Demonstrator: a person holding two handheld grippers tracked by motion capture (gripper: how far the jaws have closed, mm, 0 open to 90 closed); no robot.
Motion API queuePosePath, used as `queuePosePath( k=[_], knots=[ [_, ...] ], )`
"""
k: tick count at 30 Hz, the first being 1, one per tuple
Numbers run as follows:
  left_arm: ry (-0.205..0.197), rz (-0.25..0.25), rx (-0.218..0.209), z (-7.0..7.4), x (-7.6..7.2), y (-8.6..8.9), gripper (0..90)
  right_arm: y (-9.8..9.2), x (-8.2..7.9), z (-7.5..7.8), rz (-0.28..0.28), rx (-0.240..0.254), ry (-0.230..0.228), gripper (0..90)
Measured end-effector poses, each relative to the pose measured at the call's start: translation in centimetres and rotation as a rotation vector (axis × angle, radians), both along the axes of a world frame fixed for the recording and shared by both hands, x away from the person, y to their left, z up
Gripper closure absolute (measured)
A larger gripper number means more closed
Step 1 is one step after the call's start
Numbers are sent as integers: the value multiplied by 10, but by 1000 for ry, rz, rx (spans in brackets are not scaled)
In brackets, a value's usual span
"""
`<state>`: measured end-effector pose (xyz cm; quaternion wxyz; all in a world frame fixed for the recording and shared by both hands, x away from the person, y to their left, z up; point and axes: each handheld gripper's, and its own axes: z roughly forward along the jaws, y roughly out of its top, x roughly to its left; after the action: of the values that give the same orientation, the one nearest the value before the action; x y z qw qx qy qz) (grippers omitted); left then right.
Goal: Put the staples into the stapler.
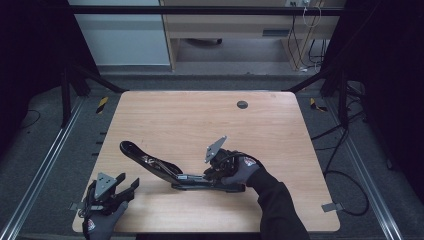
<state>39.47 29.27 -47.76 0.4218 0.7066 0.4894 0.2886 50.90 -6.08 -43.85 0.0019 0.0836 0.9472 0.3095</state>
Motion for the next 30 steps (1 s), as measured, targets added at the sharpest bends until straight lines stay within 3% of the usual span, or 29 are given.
queuePosePath(
  k=[8, 19, 28, 30],
  knots=[
    [2, -2, 0, 0, 0, -1, 424, -3, -3, 6, -15, 11, -24, 744],
    [-3, -3, -6, 1, -1, 0, 424, -4, -6, 13, -96, 28, -76, 749],
    [-17, -12, -16, 5, -3, -2, 422, -11, -17, 29, -234, 102, -137, 745],
    [-19, -15, -25, 6, -3, -3, 420, -15, -22, 31, -296, 135, -153, 736]
  ],
)
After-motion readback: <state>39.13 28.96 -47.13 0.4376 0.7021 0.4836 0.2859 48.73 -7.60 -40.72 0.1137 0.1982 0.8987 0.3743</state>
